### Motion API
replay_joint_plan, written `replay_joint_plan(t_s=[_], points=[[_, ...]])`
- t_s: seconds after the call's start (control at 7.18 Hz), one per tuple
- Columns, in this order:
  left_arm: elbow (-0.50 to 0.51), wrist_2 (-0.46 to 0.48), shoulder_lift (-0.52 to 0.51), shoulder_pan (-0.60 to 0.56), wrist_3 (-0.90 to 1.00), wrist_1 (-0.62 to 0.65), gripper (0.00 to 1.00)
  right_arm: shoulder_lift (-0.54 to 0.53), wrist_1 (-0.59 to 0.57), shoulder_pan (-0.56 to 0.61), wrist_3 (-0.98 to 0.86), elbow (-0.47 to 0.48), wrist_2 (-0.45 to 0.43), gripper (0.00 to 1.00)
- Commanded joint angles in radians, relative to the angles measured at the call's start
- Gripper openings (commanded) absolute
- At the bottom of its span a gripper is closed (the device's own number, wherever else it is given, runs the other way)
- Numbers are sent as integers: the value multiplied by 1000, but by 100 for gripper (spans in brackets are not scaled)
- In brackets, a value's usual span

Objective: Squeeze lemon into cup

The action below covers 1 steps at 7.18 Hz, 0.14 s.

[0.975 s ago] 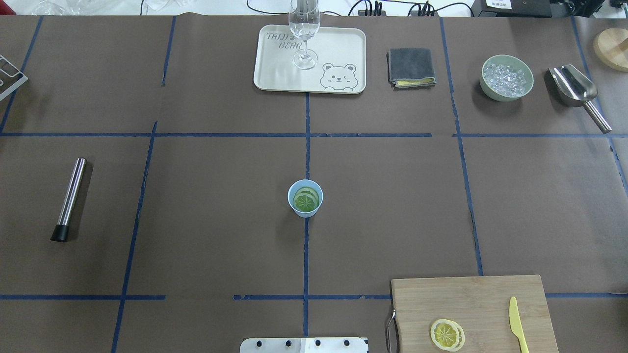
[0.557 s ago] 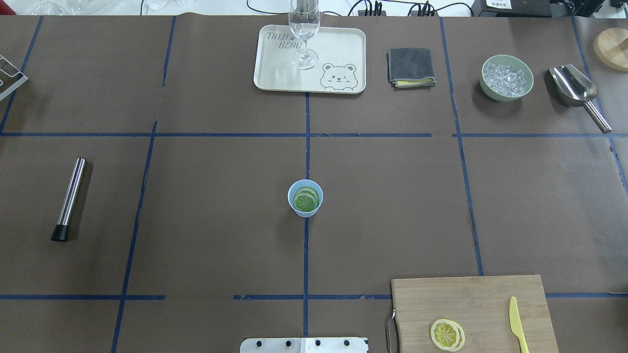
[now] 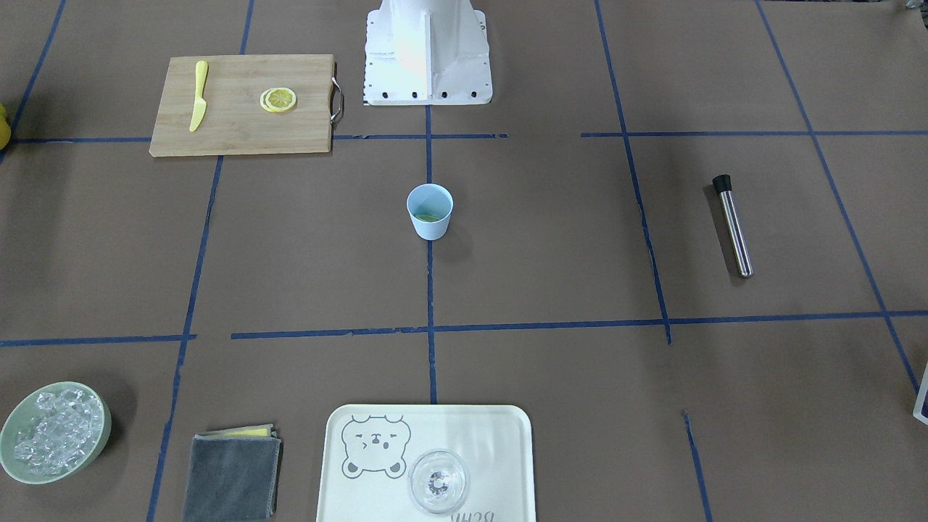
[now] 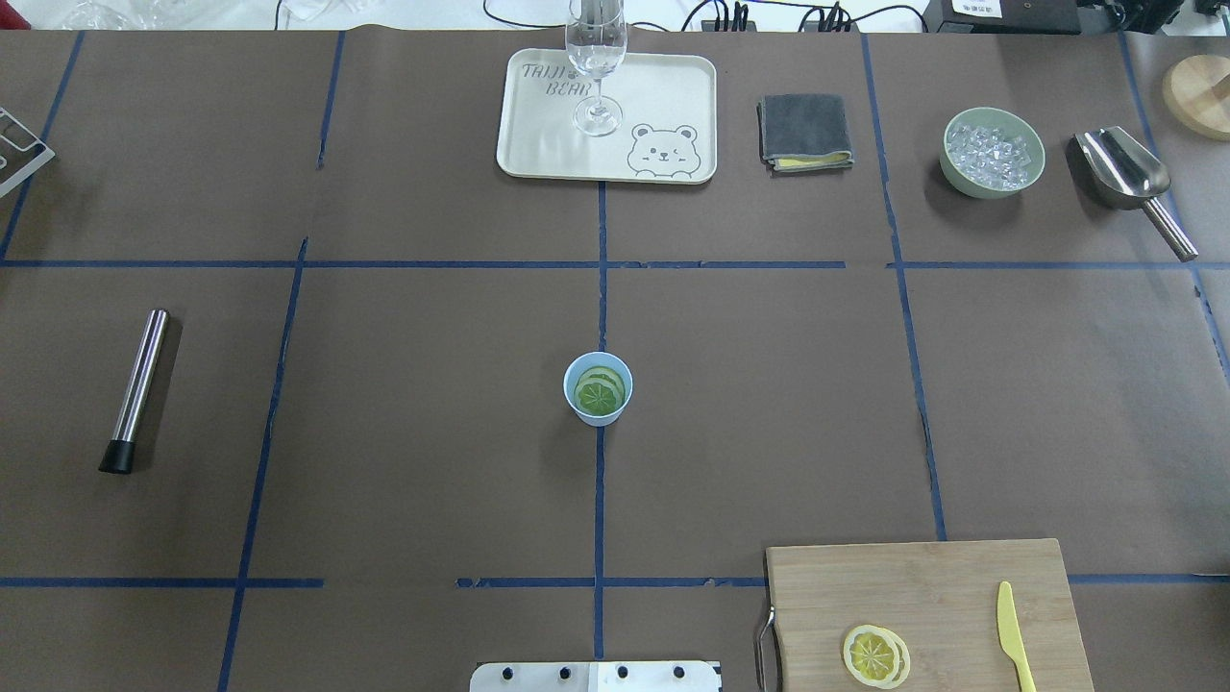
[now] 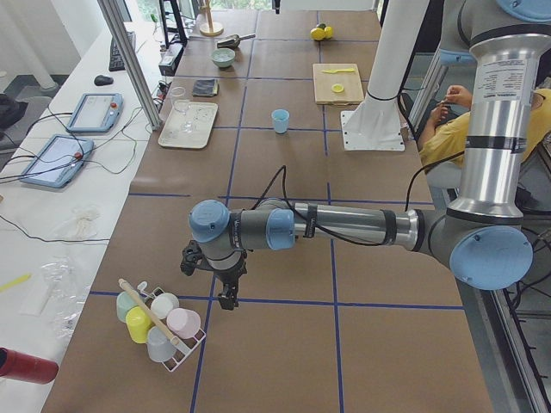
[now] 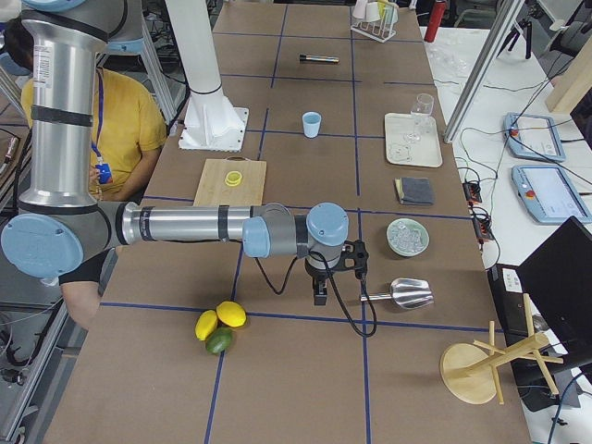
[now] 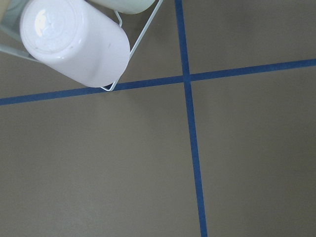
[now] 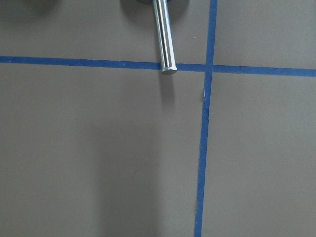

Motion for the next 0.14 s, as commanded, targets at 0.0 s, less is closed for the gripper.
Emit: replay_joint_plan(t_s=[0.0], points=[[-2,1,-1,0,1,0,100,-1,0,0,-3,-2,-3,100]])
